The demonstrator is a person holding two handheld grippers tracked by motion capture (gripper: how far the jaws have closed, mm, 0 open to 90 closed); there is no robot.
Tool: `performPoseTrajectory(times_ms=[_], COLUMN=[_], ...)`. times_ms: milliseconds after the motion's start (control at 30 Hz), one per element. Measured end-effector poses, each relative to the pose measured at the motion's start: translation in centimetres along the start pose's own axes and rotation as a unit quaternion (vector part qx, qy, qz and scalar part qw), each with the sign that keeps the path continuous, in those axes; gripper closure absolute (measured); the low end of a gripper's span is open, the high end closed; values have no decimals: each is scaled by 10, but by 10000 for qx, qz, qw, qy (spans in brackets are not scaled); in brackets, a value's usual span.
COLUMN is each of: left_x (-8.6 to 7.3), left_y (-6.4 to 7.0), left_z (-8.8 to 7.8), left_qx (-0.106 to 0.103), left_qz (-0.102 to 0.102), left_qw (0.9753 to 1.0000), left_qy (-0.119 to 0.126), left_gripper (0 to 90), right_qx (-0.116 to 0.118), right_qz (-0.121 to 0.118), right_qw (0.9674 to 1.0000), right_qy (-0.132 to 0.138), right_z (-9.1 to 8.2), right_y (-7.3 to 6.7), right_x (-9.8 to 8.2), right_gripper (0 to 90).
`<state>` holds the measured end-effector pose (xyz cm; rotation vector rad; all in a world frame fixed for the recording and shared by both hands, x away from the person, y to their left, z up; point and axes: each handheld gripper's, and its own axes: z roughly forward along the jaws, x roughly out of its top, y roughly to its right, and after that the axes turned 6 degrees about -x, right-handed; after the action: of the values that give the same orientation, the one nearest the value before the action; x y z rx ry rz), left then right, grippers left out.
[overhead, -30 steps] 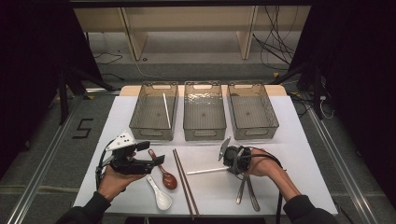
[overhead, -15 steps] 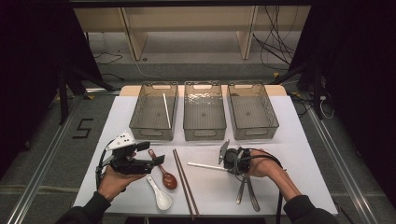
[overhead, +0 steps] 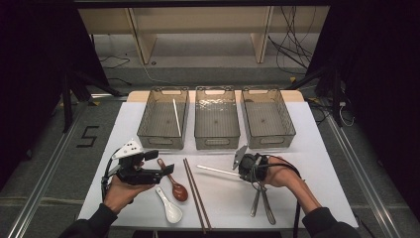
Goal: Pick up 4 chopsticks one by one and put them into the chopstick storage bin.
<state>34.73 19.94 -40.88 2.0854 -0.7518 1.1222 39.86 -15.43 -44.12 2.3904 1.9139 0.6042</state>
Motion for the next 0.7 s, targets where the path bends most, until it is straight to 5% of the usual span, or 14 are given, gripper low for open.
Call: performPoseTrajectory(times_ms=[333,600,700], left_x=[0,2,3], left_y=[0,2,1], left_z=[2,5,6], left_qx=[-28,-59,-106], left_qz=[-145,-226,-413], left_qw=[9999,9997,9990], left_qy=[25,44,96], left_gripper=[160,160,160], right_qx=[-177,-302,-303], right_qz=[600,762,809], right_qw=[9965,9932,9920], right_qy=[551,821,920], right_z=[-14,-22,-24], right_y=[5,5,5], right_x=[3,6,8], right_gripper=[867,866,866])
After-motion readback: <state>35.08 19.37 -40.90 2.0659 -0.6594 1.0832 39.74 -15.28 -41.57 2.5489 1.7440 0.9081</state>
